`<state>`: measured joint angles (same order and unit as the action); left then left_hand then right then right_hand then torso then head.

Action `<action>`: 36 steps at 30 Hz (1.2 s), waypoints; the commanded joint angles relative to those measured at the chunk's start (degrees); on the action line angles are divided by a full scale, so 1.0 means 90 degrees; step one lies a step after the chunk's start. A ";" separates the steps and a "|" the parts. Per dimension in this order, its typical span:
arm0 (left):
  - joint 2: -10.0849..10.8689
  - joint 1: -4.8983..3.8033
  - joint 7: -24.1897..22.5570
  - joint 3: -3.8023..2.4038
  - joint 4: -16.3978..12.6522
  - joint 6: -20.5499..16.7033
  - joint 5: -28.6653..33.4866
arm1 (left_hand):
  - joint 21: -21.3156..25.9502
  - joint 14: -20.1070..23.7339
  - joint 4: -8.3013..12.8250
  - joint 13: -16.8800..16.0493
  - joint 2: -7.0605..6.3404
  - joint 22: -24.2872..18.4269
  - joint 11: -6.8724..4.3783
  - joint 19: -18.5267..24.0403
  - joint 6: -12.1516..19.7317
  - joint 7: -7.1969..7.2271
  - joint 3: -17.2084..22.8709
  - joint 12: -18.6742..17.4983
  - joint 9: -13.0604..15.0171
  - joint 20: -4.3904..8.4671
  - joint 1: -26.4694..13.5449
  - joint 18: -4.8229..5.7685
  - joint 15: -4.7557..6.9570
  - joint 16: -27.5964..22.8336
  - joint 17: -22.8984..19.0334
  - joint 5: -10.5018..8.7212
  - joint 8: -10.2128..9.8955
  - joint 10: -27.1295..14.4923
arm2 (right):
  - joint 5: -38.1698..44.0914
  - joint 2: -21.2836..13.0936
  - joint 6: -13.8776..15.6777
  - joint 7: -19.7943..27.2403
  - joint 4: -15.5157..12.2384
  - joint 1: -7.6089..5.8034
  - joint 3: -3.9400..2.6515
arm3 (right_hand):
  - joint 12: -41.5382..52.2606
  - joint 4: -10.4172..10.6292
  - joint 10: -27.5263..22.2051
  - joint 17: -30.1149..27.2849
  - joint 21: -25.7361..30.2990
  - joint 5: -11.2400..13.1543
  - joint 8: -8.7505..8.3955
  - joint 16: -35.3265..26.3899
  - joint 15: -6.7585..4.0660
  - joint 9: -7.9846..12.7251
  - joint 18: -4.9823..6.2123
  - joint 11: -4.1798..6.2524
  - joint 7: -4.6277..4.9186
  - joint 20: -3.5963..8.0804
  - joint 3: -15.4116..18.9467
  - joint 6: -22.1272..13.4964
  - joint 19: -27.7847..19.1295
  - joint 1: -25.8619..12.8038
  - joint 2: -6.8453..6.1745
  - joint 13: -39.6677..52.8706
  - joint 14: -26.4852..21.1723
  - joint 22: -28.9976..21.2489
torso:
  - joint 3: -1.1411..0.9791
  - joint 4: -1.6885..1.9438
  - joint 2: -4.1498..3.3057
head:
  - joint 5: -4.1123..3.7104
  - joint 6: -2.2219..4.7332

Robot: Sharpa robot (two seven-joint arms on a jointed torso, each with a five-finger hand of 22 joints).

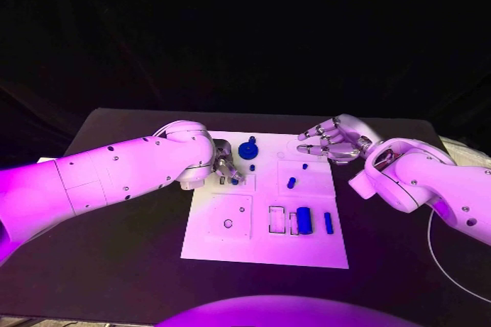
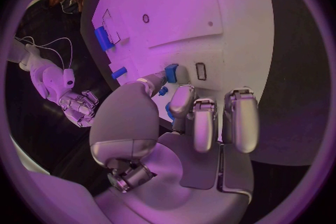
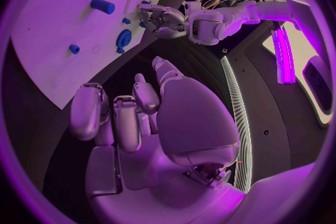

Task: Assemble the parts on the task board

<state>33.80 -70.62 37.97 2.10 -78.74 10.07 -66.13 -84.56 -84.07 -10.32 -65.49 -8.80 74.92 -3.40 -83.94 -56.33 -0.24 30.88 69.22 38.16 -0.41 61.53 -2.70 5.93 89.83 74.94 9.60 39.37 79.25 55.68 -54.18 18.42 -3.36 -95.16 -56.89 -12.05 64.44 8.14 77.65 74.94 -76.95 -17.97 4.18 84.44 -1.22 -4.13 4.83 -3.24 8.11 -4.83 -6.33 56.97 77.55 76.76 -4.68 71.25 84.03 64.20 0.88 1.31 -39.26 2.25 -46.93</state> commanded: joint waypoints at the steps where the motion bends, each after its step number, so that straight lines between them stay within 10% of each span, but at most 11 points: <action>1: -0.0042 0.0022 -0.0030 0.0010 0.0008 0.0226 0.0035 | -0.0038 -0.0659 -0.0030 -0.0015 0.0012 0.0927 -0.0012 -0.0375 -0.0061 0.0011 -0.0115 0.0036 0.0001 0.0039 -0.0082 0.0115 0.0047 0.0019 0.1674 -0.0020 -0.0018 0.0057 | 0.0014 0.0015 -0.0116 0.0049 -0.0004 0.0008 0.0000 | 0.0007 0.0012 0.0002 0.0551 0.0022 -0.0036 0.0039 -0.0024 -0.0009 -0.0010 0.0044 0.0033 -0.0007 0.0004 0.0015 0.0059 -0.0044 -0.0022 0.0030 -0.0007 0.0418 -0.0005 | 0.0004 0.0006 0.0003 | -0.0004 -0.0014; 36: 0.0143 -0.0028 -0.0079 -0.0127 0.0035 -0.0255 0.0280 | -0.0003 -0.0659 -0.0698 -0.0019 0.0275 0.0952 -0.0020 -0.0377 -0.0216 0.0022 -0.2586 -0.0023 -0.0008 0.0055 -0.0501 0.0112 0.0059 0.0019 0.1674 -0.0617 -0.0156 0.0102 | 0.0014 0.0040 -0.0109 0.0054 0.0053 0.0037 0.0001 | -0.0038 0.0051 -0.0024 0.0511 0.0074 -0.0007 0.0028 -0.0053 -0.0009 -0.0007 0.0059 0.0031 -0.0007 0.0007 0.0058 0.0054 -0.0080 -0.0084 0.0018 -0.0044 0.0410 -0.0090 | 0.0005 0.0004 0.0010 | -0.0031 0.0021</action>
<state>35.07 -70.71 37.62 1.00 -78.12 9.79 -64.64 -84.55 -83.86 -16.64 -65.70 -6.94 74.91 -3.59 -83.94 -57.92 0.12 7.78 69.22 38.01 -0.41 56.99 -2.70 6.13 89.83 74.91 4.22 37.67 79.85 55.65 -53.90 18.20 -3.34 -94.69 -56.63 -12.05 64.44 8.46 77.65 74.92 -76.68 -17.96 4.18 84.22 -1.22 -4.12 4.84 -3.24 7.94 -4.83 -6.01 57.14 77.13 76.53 -4.45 70.91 84.03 63.44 0.93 1.36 -39.17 1.99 -46.87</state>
